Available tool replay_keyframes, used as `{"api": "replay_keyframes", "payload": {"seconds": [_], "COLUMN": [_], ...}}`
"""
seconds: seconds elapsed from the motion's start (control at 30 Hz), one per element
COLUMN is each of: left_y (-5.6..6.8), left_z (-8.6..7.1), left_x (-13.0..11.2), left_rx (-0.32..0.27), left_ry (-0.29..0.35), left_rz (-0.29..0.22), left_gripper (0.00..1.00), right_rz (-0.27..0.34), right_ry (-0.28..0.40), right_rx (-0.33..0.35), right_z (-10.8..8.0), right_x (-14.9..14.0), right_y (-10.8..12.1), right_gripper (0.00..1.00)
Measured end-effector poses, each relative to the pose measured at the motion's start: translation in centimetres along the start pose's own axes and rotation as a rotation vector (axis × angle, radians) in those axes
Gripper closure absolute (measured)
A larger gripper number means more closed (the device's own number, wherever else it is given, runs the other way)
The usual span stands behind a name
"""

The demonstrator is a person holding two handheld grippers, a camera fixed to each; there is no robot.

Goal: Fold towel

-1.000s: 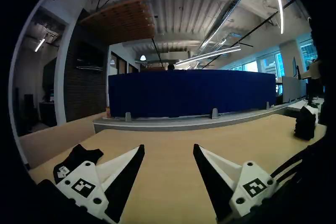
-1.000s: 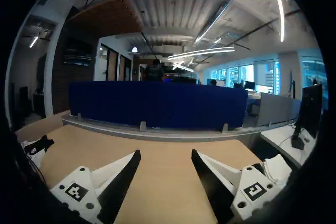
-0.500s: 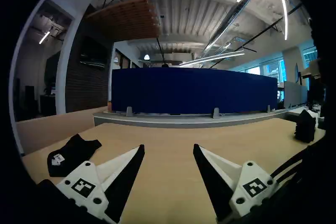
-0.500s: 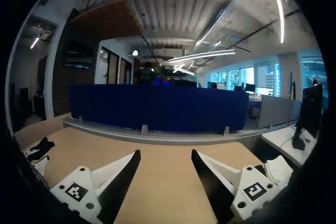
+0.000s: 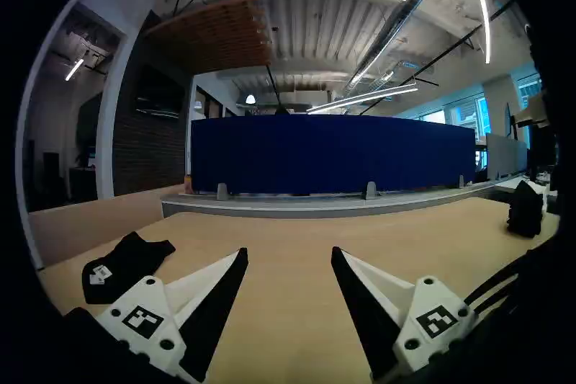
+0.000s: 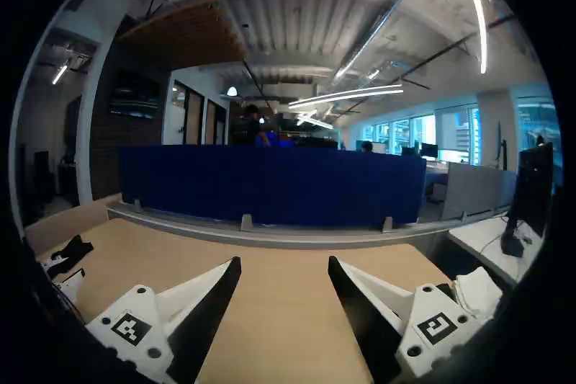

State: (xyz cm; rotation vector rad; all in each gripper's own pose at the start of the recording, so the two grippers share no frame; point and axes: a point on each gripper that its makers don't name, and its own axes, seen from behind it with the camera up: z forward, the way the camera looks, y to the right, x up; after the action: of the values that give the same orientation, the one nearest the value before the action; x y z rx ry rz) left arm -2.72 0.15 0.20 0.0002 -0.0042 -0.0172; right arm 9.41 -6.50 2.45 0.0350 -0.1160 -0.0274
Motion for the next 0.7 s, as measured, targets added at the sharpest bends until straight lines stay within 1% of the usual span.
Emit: {"api": "replay_keyframes", "payload": {"seconds": [0.17, 0.37, 0.5, 0.7], "left_y": [0.1, 0.2, 0.2, 0.2], "left_z": [-0.1, 0.0, 0.1, 0.1], "left_x": [-0.1, 0.1, 0.1, 0.0], "left_rx": [0.005, 0.004, 0.004, 0.004], "left_ry": [0.001, 0.0, 0.001, 0.0], "left_rz": [0.004, 0.005, 0.003, 0.003], "left_gripper": [0.15, 0.14, 0.05, 0.05], "right_rz": [0.007, 0.012, 0.017, 0.012], "right_ry": [0.005, 0.029, 0.056, 0.092], "right_rx": [-0.005, -0.01, -0.019, -0.029], "right_z": [-0.2, -0.1, -0.2, -0.5], "right_x": [0.2, 0.5, 1.2, 1.4], "right_y": [0.6, 1.4, 2.5, 3.9], "right_gripper": [0.06, 0.07, 0.07, 0.06]}}
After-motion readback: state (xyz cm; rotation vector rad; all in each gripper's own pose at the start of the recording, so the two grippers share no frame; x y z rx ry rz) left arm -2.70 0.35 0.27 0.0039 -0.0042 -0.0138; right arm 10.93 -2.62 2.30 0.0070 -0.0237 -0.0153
